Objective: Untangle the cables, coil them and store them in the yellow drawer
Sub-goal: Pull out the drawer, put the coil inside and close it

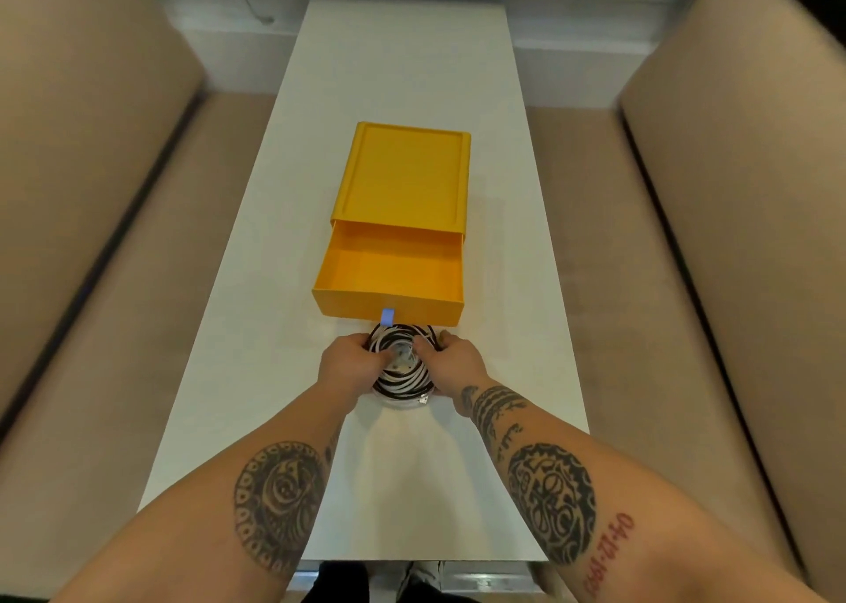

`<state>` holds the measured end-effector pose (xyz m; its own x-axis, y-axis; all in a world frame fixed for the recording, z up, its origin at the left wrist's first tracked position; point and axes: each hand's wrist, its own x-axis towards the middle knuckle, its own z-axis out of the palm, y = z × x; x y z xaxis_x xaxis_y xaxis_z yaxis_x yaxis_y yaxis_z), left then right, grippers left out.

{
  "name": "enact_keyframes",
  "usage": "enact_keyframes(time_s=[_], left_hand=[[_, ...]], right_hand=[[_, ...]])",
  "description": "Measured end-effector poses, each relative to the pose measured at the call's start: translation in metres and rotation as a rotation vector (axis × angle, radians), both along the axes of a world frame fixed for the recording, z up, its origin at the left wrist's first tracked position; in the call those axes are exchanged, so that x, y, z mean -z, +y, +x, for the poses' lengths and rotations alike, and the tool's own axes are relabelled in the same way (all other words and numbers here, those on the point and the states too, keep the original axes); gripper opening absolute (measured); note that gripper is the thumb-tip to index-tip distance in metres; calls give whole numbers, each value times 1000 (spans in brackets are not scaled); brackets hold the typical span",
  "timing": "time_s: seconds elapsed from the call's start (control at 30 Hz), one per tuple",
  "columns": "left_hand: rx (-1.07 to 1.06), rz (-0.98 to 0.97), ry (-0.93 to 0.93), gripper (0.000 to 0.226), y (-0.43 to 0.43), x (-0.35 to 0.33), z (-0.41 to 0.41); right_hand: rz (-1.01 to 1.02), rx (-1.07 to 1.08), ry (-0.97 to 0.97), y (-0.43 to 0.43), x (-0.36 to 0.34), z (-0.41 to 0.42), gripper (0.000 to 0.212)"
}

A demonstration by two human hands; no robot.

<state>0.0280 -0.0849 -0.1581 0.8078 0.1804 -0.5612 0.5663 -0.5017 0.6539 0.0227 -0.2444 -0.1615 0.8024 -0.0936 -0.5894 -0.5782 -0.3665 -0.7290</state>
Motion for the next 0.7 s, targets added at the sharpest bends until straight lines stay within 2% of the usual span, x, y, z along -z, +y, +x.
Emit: enact_keyframes(time_s=[0.03,0.17,0.33,0.5,0.7], left_hand=[[-10,-19,13,27,-1,-1,0],[-39,-86,63,11,-4,-5,1],[-99,-189,113,11,-8,-12,-3],[-95,-234,141,15,-24,-13,-11],[-17,-271,170,20,-59,-20,-19]], right_hand=[[11,-4,9,-1,9,2,89],[-2,-14,38,-1,17,5,72],[64,61,73,-5,9,-2,51],[113,123,69,-24,0,-17,17],[187,221,176,-60,-19,-27,19]])
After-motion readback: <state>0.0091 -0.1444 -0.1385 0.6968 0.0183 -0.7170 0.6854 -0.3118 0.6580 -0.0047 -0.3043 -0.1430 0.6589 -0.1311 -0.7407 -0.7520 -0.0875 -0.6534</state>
